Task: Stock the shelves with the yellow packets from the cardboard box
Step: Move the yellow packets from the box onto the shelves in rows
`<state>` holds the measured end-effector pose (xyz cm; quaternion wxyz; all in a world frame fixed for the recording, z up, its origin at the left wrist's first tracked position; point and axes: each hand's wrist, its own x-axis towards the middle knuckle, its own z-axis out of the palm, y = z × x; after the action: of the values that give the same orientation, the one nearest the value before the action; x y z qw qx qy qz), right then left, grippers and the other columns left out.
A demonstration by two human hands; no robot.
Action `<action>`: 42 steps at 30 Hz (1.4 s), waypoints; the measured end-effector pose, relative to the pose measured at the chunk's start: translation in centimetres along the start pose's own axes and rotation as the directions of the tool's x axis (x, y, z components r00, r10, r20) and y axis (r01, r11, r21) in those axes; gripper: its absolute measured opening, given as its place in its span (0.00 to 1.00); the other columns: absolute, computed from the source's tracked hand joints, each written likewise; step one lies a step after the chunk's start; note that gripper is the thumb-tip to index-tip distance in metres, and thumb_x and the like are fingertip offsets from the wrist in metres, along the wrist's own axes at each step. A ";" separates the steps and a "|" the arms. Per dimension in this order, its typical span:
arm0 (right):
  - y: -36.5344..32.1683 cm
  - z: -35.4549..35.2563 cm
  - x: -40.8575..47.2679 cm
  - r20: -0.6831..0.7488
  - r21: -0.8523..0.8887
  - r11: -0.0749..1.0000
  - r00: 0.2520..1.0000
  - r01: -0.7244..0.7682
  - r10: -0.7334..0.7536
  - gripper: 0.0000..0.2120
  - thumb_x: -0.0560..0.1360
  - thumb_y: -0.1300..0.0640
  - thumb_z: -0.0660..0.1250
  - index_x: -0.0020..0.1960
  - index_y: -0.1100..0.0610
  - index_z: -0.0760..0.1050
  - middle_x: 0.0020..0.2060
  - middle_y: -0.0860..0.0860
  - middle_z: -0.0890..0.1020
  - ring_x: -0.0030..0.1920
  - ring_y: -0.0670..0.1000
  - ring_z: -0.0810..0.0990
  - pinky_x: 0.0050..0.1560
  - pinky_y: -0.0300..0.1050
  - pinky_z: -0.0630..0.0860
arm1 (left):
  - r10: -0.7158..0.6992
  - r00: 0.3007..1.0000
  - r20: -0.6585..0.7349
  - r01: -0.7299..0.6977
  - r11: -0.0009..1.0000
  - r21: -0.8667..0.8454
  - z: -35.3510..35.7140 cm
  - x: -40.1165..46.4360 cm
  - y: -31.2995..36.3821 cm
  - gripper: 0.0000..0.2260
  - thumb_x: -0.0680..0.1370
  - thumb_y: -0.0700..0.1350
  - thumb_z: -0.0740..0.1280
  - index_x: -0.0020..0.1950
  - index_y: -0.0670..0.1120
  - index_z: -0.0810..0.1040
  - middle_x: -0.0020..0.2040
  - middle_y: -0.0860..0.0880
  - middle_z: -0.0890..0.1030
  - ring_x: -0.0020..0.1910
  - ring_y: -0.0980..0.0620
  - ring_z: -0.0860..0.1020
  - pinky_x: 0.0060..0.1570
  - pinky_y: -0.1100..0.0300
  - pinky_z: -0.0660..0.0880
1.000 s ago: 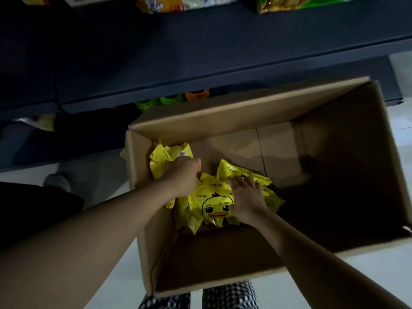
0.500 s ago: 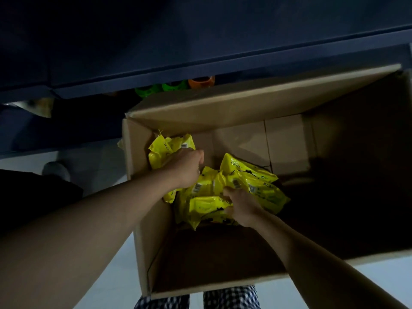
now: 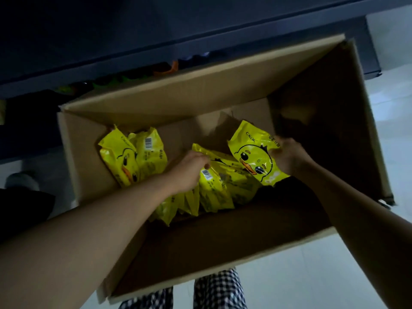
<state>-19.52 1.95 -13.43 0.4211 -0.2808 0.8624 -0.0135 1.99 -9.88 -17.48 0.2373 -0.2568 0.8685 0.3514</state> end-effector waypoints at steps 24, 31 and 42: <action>1.8 -1.6 0.7 -0.121 0.269 0.963 0.991 -0.017 0.051 0.20 0.79 0.59 0.58 0.70 0.57 0.66 0.64 0.58 0.75 0.61 0.58 0.75 0.57 0.45 0.70 | 0.341 0.885 -0.317 -0.235 0.915 0.328 -4.0 0.8 1.3 0.15 0.59 0.28 0.68 0.36 0.46 0.73 0.37 0.48 0.72 0.39 0.44 0.74 0.30 0.54 0.71; 2.0 0.3 0.7 -0.081 0.223 0.974 0.995 -0.032 0.052 0.13 0.78 0.60 0.58 0.62 0.59 0.72 0.54 0.59 0.80 0.47 0.55 0.76 0.47 0.43 0.70 | 0.232 0.972 -0.027 -0.214 0.931 0.297 0.2 -1.2 -1.7 0.14 0.66 0.33 0.71 0.47 0.47 0.75 0.55 0.49 0.71 0.58 0.48 0.70 0.43 0.55 0.67; 0.4 0.8 0.7 -0.103 0.228 0.973 0.994 -0.017 0.042 0.16 0.78 0.62 0.58 0.65 0.60 0.70 0.54 0.61 0.79 0.50 0.57 0.77 0.48 0.44 0.71 | -0.359 0.870 -0.339 0.354 0.932 -0.078 -1.0 1.5 -0.6 0.25 0.71 0.48 0.74 0.61 0.43 0.67 0.61 0.43 0.70 0.59 0.42 0.72 0.53 0.49 0.71</action>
<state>-19.48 2.13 -14.51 0.4036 -0.2169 0.8806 -0.1208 0.96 -11.35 -18.04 0.1392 -0.4719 0.8320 0.2565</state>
